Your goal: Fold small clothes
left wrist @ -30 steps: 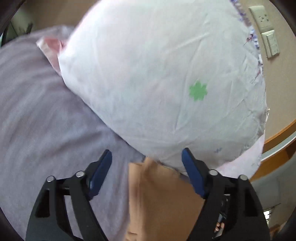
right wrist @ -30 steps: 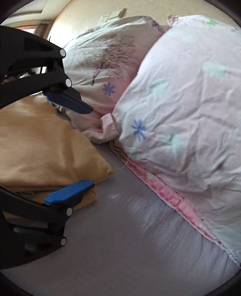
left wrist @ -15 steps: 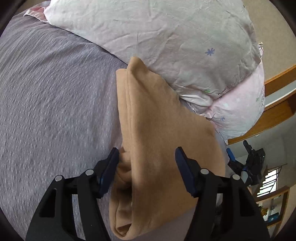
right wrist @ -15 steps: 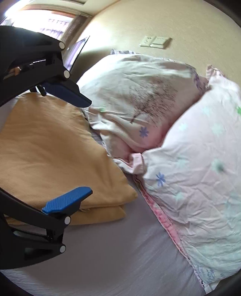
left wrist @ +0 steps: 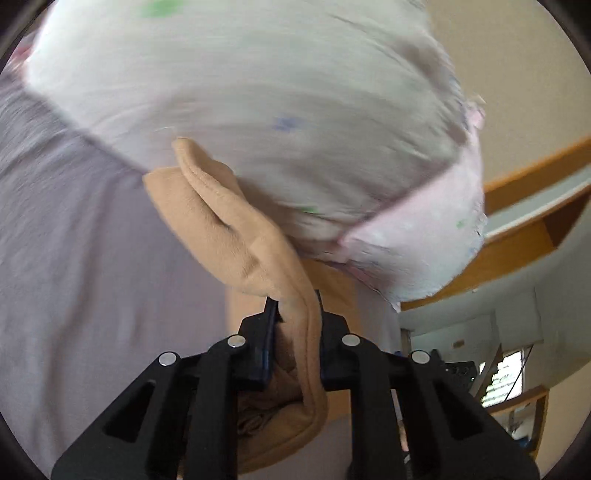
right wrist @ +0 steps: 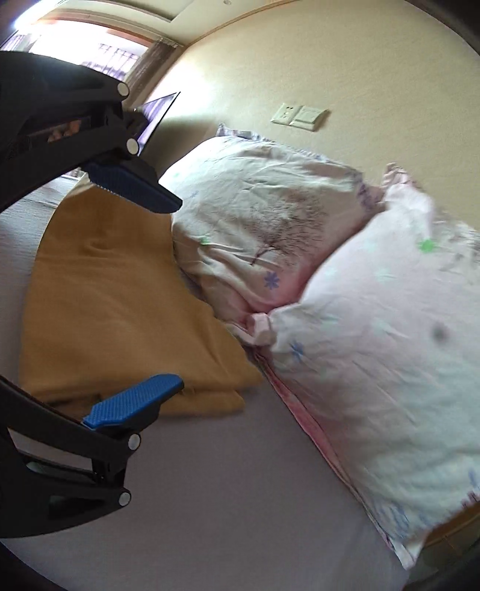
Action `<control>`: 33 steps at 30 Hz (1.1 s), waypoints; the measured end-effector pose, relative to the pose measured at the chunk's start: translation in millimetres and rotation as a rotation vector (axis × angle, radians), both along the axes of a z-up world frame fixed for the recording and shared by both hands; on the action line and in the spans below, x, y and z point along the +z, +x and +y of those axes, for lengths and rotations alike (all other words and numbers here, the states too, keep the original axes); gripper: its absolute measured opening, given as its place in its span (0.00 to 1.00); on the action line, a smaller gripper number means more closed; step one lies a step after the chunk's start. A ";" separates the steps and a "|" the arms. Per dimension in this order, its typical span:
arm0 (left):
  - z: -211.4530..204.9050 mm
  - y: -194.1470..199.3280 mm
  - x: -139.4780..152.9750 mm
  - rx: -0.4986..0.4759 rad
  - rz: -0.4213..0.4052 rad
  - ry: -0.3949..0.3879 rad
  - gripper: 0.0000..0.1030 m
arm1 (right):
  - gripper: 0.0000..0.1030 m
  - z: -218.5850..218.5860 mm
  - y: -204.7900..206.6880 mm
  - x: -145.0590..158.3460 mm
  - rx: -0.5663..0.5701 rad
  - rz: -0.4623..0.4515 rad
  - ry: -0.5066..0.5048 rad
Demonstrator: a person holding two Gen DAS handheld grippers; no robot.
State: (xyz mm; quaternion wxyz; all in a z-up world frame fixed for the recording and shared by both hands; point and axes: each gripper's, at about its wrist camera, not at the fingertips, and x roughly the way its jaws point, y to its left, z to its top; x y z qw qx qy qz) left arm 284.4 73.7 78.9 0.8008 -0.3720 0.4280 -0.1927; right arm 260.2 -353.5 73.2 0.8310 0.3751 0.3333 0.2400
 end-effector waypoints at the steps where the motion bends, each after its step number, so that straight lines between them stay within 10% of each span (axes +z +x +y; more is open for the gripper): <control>1: -22.6 5.2 8.0 -0.028 -0.015 0.005 0.16 | 0.86 -5.0 -4.0 -1.2 -0.011 -0.003 0.004; 9: -224.6 39.3 -43.1 -0.377 0.116 -0.037 0.20 | 0.86 -37.0 -15.3 -25.5 -0.087 0.076 0.008; 11: -240.3 37.7 -55.6 -0.501 0.148 -0.160 0.21 | 0.86 -41.0 -15.4 -26.1 -0.077 0.090 -0.005; 13: -231.3 30.3 -47.4 -0.537 0.105 -0.196 0.23 | 0.86 -41.3 -15.8 -22.7 -0.059 0.084 -0.034; 16: -183.8 11.8 -18.1 -0.437 -0.056 -0.083 0.71 | 0.86 -36.1 -13.4 -18.5 -0.004 0.090 -0.068; 19: -140.3 -7.5 -3.6 -0.343 -0.160 0.094 0.72 | 0.86 -25.4 -7.3 -20.4 0.083 0.115 -0.086; 23: -106.2 -2.4 -28.0 -0.259 -0.079 0.245 0.72 | 0.86 -8.4 20.5 -49.7 0.177 0.261 -0.042; 30: -103.3 22.5 -87.0 -0.293 0.095 0.112 0.72 | 0.81 11.0 42.4 -73.4 0.249 0.314 0.017; 32: -103.4 26.6 -93.2 -0.308 0.093 0.046 0.72 | 0.63 16.3 43.3 -77.8 0.270 0.309 0.023; 33: -99.6 24.2 -93.4 -0.287 0.093 0.025 0.64 | 0.38 18.1 43.6 -81.7 0.265 0.311 0.018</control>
